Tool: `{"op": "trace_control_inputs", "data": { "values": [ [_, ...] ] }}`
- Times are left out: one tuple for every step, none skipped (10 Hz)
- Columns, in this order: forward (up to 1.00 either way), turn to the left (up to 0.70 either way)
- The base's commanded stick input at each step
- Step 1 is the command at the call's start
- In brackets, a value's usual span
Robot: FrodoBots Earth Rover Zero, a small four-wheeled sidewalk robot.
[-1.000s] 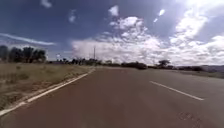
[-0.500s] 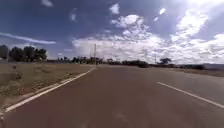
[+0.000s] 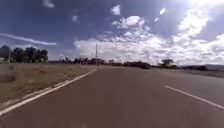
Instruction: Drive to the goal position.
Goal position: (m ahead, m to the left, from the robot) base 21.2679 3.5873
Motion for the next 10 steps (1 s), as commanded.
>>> {"op": "trace_control_inputs", "data": {
  "values": [
    [1.0,0.0],
    [1.0,0.0],
    [1.0,0.0],
    [1.0,0.0],
    [1.0,0.0],
    [1.0,0.0],
    [1.0,0.0],
    [1.0,0.0],
    [1.0,0.0],
    [1.0,0.0]
  ]
}}
